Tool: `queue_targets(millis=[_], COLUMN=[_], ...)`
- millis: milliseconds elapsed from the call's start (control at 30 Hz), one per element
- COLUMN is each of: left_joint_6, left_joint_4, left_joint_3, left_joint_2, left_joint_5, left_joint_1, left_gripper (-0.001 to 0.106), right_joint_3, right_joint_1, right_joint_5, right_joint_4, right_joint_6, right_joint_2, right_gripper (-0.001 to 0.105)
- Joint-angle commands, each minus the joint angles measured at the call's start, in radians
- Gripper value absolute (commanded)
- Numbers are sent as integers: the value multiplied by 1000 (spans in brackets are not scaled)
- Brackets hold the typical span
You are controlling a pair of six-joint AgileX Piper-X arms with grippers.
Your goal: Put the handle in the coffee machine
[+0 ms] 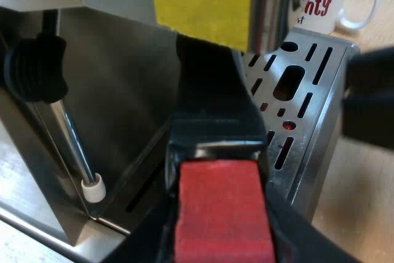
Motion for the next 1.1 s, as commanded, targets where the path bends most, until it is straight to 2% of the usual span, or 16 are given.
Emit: queue_targets(millis=[33,133,200,300,633,800,900,1100], left_joint_6=[-27,-27,-27,-27,-43,-43,-43,-43], left_joint_4=[-109,-109,-109,-109,-109,-109,-109,-109], left_joint_3=[-36,-36,-36,-36,-36,-36,-36,-36], left_joint_2=[-36,-36,-36,-36,-36,-36,-36,-36], left_joint_5=[302,302,302,302,302,302,302,302], left_joint_1=[-1,-1,-1,-1,-1,-1,-1,-1], left_gripper=[0,0,0,0,0,0,0,0], right_joint_3=[0,0,0,0,-10,-15,-15,-15], right_joint_1=[-13,-34,-58,-101,-186,-186,-186,-186], right_joint_5=[-1,-9,-52,-144,-156,-152,-152,-155], right_joint_4=[-114,-263,-373,-453,-451,-451,-451,-497], right_joint_6=[-76,-175,-246,-258,-258,-351,-377,-380], right_joint_2=[33,79,106,134,136,136,136,136], right_gripper=[40,40,40,40,40,40,40,40])
